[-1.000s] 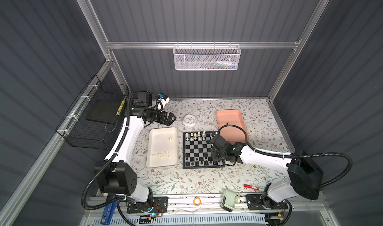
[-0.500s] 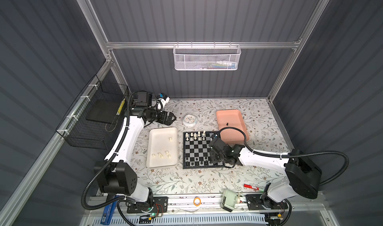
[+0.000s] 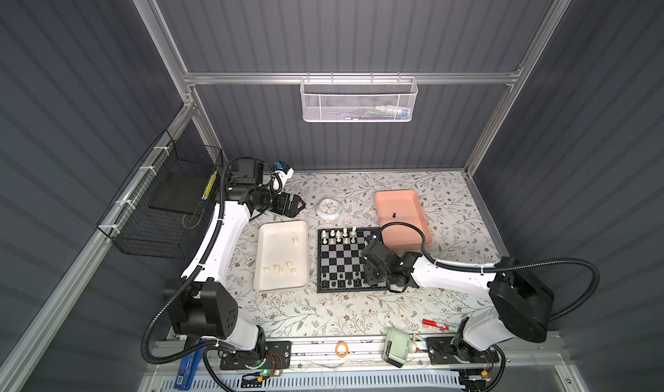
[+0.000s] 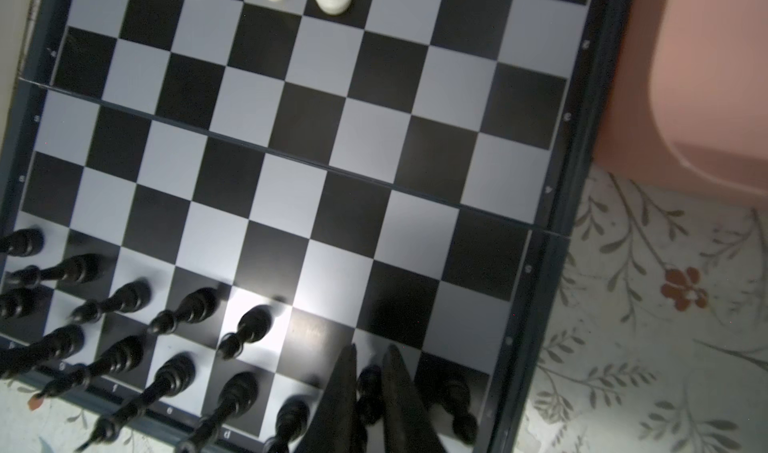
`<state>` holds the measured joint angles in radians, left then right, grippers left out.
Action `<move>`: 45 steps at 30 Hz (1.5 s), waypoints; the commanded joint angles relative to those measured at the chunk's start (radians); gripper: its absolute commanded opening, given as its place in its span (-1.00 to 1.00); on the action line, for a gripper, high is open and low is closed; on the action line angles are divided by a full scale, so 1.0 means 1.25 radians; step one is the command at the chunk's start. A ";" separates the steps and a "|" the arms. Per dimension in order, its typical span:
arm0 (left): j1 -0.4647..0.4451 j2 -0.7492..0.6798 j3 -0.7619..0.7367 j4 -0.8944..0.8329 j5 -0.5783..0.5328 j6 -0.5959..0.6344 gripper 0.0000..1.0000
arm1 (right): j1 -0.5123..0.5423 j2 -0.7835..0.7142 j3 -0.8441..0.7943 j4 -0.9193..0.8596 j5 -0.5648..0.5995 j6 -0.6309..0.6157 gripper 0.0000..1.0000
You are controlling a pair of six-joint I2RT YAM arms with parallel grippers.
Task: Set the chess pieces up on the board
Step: 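Lower the pawn onto the square beside the last pawn and open the right gripper, then move the empty right gripper back over the pink tray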
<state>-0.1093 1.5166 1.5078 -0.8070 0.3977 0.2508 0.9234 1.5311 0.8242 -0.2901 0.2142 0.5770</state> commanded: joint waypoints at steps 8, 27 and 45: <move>0.005 -0.006 -0.010 0.010 0.014 -0.008 0.99 | 0.004 0.019 -0.008 0.000 0.020 0.007 -0.62; 0.005 -0.009 -0.010 0.010 0.012 -0.006 0.99 | 0.004 0.004 0.056 -0.043 0.049 -0.045 -0.49; 0.005 -0.006 0.020 -0.023 0.010 0.030 0.99 | -0.275 -0.003 0.272 -0.150 -0.031 -0.221 -0.50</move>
<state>-0.1093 1.5166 1.5028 -0.7948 0.3973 0.2626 0.6491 1.4868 1.1198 -0.4255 0.2188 0.3698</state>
